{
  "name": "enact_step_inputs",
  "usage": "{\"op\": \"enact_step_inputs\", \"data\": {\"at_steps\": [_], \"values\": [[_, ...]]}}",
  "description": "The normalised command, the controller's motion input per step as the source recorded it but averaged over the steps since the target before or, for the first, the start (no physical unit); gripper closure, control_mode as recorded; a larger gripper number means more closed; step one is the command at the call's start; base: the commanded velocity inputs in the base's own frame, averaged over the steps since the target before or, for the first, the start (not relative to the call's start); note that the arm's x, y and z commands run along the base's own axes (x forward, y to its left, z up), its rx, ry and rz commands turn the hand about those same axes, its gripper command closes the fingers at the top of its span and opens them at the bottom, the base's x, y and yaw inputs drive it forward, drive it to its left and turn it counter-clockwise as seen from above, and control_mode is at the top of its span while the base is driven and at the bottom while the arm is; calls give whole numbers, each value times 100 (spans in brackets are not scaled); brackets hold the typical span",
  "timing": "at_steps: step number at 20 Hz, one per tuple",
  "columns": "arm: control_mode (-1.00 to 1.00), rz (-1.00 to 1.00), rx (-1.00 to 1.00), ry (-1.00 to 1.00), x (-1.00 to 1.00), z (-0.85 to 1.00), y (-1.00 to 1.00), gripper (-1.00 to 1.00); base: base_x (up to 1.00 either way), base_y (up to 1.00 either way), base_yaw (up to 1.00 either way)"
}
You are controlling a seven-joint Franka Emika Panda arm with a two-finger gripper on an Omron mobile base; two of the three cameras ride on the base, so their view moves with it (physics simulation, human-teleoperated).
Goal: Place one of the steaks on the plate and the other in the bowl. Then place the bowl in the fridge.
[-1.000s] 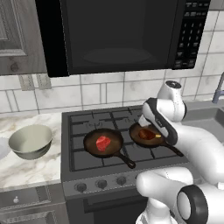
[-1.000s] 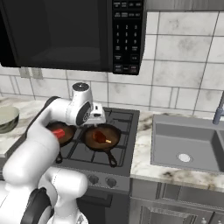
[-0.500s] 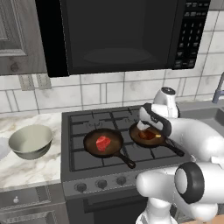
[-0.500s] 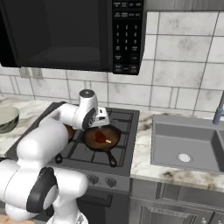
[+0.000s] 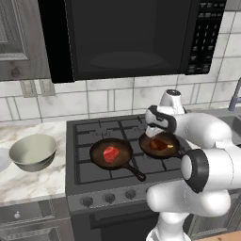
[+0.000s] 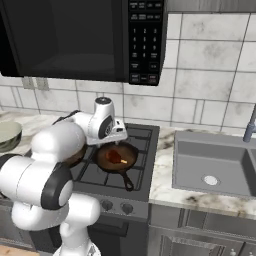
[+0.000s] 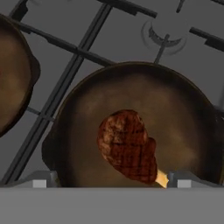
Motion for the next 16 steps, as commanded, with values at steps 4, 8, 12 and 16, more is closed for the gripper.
{"op": "enact_step_inputs", "data": {"at_steps": [4,8,12,16], "values": [[-100,0,0,2,13,-9,-1,-100,0,0,0],[-100,0,0,8,0,-32,0,-100,0,0,0],[-100,0,-1,7,0,-40,0,-100,0,0,0],[-100,0,-1,3,0,-36,0,-100,0,0,0]]}}
